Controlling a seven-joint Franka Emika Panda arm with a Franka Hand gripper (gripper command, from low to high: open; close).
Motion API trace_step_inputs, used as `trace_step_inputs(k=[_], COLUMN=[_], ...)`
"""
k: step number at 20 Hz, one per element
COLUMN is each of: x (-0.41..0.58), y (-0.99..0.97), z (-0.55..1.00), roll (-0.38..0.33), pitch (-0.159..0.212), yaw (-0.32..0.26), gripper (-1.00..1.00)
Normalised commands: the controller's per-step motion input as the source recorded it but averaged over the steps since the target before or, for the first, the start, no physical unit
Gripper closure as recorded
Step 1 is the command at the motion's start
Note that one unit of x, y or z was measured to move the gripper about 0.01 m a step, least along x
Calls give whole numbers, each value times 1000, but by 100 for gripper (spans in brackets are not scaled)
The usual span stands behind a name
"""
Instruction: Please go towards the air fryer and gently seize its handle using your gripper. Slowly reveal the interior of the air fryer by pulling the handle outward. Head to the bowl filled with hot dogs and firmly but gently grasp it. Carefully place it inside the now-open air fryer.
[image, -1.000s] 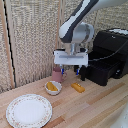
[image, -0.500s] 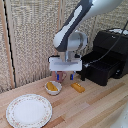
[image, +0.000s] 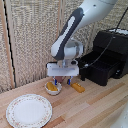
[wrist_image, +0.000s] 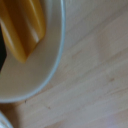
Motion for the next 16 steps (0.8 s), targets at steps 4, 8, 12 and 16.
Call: trace_step_inputs(k=[4,8,12,16], x=[223,111,50,17], y=[-81,-107,-85,-19], z=[-224,-94,-99,-166], roll=[-72,-31,-11,-16], pitch=[-25,-39,-7,27], yaw=[138,128,115,87], gripper=[-100,-100,100,100])
